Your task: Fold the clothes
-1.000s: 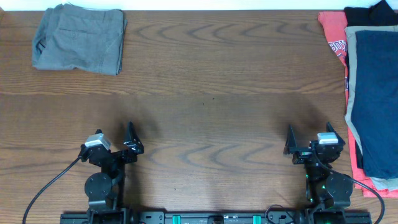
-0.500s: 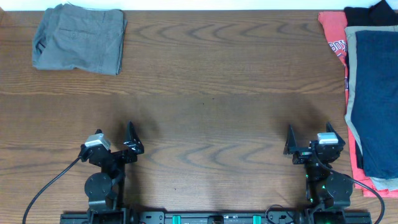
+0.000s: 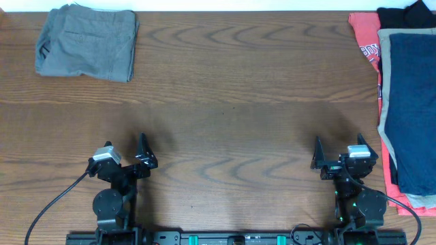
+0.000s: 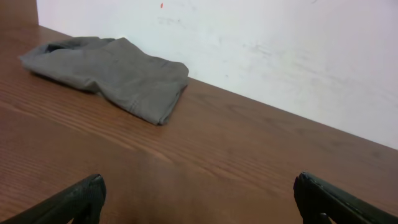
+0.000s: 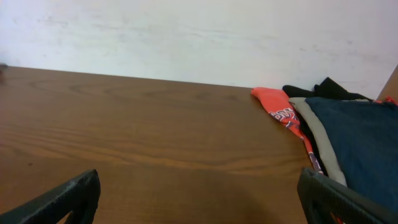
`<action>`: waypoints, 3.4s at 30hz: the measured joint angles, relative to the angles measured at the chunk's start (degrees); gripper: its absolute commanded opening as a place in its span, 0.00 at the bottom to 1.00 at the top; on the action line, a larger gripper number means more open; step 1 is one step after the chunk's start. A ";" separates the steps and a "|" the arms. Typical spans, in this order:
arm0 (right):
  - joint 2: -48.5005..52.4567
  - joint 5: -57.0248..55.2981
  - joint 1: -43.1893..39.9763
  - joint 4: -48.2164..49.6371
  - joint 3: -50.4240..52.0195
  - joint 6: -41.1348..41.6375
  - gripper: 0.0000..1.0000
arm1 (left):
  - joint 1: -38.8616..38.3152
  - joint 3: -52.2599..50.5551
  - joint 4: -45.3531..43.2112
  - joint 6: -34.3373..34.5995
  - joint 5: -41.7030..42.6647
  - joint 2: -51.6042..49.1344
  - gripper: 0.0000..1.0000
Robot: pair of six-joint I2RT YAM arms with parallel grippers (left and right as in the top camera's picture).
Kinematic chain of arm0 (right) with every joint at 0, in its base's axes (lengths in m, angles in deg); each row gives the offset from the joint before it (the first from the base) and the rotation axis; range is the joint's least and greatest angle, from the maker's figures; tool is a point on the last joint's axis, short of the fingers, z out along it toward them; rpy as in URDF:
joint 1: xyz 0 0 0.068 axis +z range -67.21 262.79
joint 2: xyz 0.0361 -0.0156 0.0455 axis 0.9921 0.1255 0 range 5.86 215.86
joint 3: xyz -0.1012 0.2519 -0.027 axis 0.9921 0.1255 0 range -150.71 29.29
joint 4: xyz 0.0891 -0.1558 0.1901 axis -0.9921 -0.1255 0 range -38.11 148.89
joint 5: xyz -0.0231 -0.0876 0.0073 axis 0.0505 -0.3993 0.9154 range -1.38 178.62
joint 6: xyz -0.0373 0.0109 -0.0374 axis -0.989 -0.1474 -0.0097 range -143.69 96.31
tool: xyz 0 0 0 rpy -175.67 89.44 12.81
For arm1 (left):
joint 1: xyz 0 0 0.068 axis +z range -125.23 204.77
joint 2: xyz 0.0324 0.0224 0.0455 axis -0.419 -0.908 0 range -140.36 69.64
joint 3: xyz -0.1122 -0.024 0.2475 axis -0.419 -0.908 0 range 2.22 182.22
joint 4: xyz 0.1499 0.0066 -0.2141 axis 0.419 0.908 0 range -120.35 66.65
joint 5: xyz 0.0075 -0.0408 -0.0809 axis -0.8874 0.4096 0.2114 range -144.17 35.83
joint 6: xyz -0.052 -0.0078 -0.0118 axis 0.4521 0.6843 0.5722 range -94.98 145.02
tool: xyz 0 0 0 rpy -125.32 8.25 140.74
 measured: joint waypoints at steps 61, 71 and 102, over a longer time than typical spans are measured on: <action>21.35 21.20 0.00 16.87 -17.53 24.02 0.99 | 0.00 0.00 0.00 -0.17 -0.09 0.00 0.98; 53.27 1.53 -0.13 -5.27 -47.56 9.92 0.99 | 0.00 0.00 0.00 -0.17 -0.20 0.00 0.98; 110.20 -25.83 -17.53 -23.45 -92.63 -6.51 0.99 | 0.00 0.00 0.00 -0.17 -0.17 0.00 0.98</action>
